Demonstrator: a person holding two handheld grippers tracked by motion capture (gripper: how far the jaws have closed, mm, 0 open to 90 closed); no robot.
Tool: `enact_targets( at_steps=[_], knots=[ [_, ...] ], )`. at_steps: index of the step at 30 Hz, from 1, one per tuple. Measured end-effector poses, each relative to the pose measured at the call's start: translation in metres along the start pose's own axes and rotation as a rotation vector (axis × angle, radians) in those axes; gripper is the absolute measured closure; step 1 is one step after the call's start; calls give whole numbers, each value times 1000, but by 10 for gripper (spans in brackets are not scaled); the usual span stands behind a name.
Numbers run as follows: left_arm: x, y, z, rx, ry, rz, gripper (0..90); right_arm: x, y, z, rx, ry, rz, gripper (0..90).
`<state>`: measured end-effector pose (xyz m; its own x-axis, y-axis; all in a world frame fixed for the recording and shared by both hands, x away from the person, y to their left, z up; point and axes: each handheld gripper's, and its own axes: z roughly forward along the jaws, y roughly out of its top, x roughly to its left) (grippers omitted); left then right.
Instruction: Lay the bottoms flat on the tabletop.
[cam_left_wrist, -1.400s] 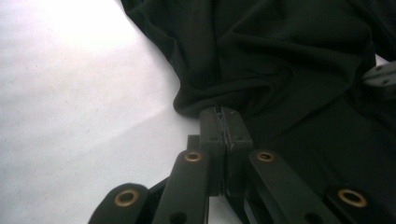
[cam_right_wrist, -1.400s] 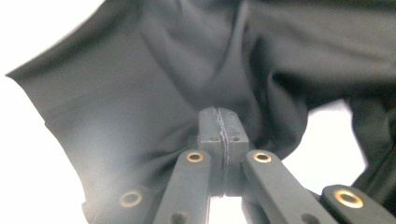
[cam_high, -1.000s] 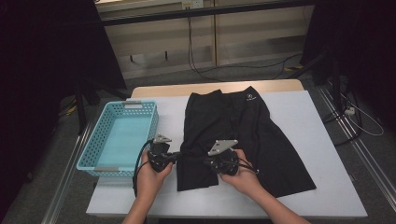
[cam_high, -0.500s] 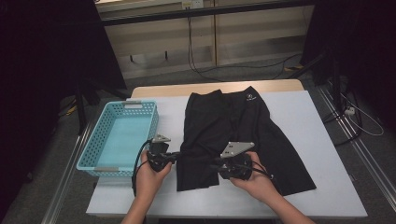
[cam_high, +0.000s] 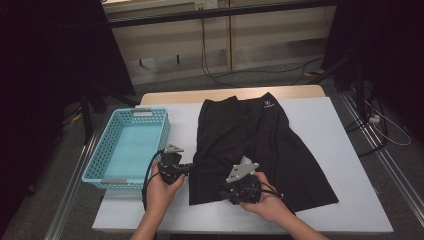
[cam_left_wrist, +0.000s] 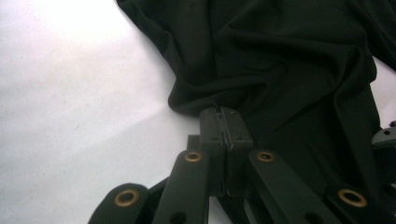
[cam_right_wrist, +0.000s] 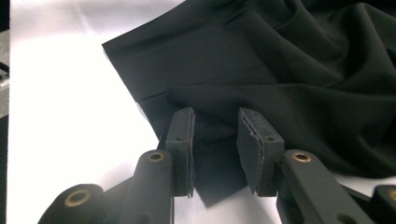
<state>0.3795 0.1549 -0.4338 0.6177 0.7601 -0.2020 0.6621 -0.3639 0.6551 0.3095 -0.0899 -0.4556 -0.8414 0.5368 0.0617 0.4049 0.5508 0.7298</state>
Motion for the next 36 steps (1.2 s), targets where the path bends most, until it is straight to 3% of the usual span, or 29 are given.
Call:
enact_targets(
  at_steps=[2, 4, 5, 10, 19, 26, 27, 28, 32, 36],
  knots=[
    [1, 0, 0, 7, 0, 1, 888, -1, 1, 2, -1, -10, 3, 717],
    [1, -1, 1, 3, 9, -3, 889, -1, 1, 2, -1, -12, -4, 849],
    [2, -1, 1, 6, 8, -7, 889, -1, 2, 2, 3, -13, -6, 862],
    [6, -2, -1, 11, 18, -20, 892, 0, -2, -8, 17, -15, 24, 883],
    [4, -2, -2, 33, 25, -16, 894, -9, -23, -49, -10, -52, 104, 884],
    [-3, -3, 1, 57, -2, -2, 894, -9, -47, -72, 25, -72, 133, 847],
    [-3, -3, 1, 60, -8, -4, 894, -9, -48, -73, 23, -97, 138, 793],
    [-3, -3, 1, 60, -12, -7, 894, -11, -49, -74, 15, -110, 148, 799],
    [-4, -3, 0, 48, -14, -6, 893, -17, -39, -71, -19, -126, 155, 762],
    [-3, -3, 0, 39, -11, -11, 892, -25, -25, -55, -21, -150, 179, 666]
  ],
)
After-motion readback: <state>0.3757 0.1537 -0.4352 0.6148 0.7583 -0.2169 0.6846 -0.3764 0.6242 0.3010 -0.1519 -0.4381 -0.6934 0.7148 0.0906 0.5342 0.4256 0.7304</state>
